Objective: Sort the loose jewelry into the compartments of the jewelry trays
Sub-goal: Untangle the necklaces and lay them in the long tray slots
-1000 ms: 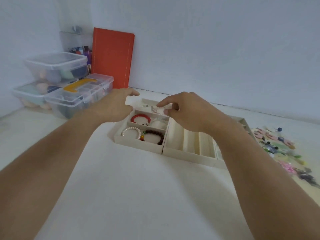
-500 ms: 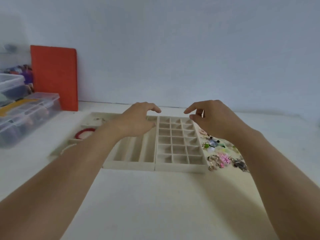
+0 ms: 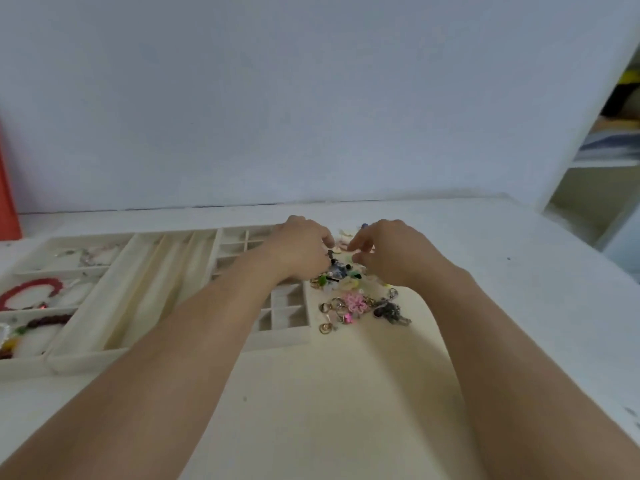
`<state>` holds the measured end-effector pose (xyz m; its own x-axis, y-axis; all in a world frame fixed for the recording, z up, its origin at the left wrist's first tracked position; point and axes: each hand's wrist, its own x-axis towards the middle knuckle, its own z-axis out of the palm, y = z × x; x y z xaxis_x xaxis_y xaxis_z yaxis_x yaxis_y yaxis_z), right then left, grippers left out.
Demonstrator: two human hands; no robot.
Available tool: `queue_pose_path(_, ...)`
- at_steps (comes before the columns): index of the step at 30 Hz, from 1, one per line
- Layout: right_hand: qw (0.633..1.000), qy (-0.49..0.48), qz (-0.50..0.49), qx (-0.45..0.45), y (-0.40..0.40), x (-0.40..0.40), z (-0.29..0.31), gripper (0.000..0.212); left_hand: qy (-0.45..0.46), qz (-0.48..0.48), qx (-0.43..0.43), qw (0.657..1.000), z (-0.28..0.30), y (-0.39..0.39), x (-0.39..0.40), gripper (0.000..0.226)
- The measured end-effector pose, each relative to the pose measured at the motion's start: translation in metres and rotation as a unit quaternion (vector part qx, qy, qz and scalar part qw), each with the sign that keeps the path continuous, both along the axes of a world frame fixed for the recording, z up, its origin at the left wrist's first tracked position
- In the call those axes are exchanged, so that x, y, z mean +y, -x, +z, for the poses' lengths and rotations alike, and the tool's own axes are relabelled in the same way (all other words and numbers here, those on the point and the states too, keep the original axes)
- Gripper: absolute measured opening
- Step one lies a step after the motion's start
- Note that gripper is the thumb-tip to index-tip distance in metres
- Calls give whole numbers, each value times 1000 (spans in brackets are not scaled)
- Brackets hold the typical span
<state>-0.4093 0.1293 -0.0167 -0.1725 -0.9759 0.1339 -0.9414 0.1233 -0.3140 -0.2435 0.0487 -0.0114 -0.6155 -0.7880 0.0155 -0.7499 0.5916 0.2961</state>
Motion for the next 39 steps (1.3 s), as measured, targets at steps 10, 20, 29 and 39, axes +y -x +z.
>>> queue_pose_path(10, 996, -30, 47, 68, -7, -12, -21, 32, -42, -9, -36, 998, -7, -8, -7, 33)
queue_pose_path(20, 999, 4, 26, 17, -14, -13, -24, 20, -57, -10, -7, 998, -3, -8, -2, 29)
queue_pose_path(29, 993, 54, 17, -101, -17, -14, -14, 19, -34, 15, 116, 993, 5, -14, 2, 13)
queue_pose_path(39, 992, 49, 20, -115, -18, -10, -14, 17, -42, 14, 121, 992, 6, -21, 4, 8)
